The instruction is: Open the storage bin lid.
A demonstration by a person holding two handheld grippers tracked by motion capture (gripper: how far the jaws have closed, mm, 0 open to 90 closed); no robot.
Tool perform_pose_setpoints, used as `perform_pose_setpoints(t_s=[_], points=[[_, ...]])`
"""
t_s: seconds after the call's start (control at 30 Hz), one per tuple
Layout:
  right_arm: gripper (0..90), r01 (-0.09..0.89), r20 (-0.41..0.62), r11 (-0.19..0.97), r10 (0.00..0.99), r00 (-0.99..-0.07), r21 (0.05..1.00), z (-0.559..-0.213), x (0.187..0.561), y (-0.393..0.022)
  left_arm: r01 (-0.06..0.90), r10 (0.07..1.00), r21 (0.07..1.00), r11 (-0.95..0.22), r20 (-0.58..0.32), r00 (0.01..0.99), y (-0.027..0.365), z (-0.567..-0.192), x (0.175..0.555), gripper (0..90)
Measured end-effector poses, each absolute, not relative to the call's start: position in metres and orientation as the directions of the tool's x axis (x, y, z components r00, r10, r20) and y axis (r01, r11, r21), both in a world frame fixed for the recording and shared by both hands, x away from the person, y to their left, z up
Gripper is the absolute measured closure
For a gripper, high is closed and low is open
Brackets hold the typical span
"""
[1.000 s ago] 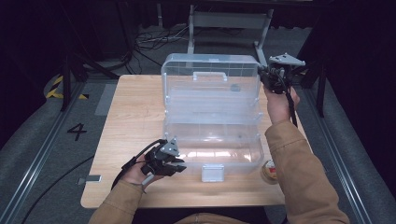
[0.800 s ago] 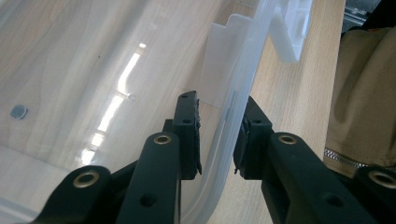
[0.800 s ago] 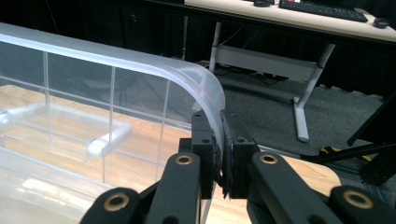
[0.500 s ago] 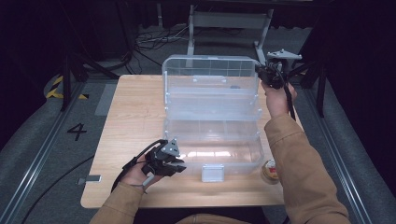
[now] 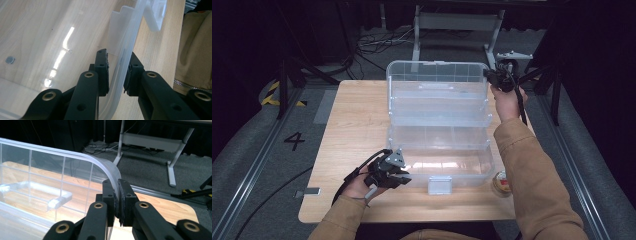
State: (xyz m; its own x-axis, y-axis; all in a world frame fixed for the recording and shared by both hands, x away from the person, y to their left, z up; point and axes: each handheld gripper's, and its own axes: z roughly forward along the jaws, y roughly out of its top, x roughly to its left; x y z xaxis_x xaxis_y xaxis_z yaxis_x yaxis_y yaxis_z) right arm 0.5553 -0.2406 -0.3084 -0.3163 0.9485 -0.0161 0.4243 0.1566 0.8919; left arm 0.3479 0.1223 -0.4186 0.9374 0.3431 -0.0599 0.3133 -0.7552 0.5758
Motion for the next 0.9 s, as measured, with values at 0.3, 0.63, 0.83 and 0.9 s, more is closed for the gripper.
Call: perform_pose_setpoints(t_s=[0.3, 0.63, 0.83, 0.9], points=[[85.7, 0.458, 0.015, 0.143, 0.946, -0.324, 0.878, -0.316, 0.571, -0.243, 0.298, 0.331, 0.584, -0.755, -0.052, 0.942, 0.123, -0.419, 0.348, 76.7], [85.8, 0.48, 0.046, 0.126, 0.943, -0.33, 0.868, -0.327, 0.585, -0.245, 0.295, 0.331, 0.589, -0.752, -0.05, 0.942, 0.123, -0.419, 0.348, 76.6], [85.8, 0.512, 0.05, 0.135, 0.942, -0.332, 0.848, -0.326, 0.591, -0.243, 0.291, 0.327, 0.589, -0.754, -0.047, 0.944, 0.123, -0.419, 0.348, 76.6], [85.8, 0.52, 0.052, 0.137, 0.942, -0.332, 0.843, -0.327, 0.594, -0.243, 0.291, 0.328, 0.589, -0.754, -0.047, 0.944, 0.123, -0.419, 0.348, 76.6]])
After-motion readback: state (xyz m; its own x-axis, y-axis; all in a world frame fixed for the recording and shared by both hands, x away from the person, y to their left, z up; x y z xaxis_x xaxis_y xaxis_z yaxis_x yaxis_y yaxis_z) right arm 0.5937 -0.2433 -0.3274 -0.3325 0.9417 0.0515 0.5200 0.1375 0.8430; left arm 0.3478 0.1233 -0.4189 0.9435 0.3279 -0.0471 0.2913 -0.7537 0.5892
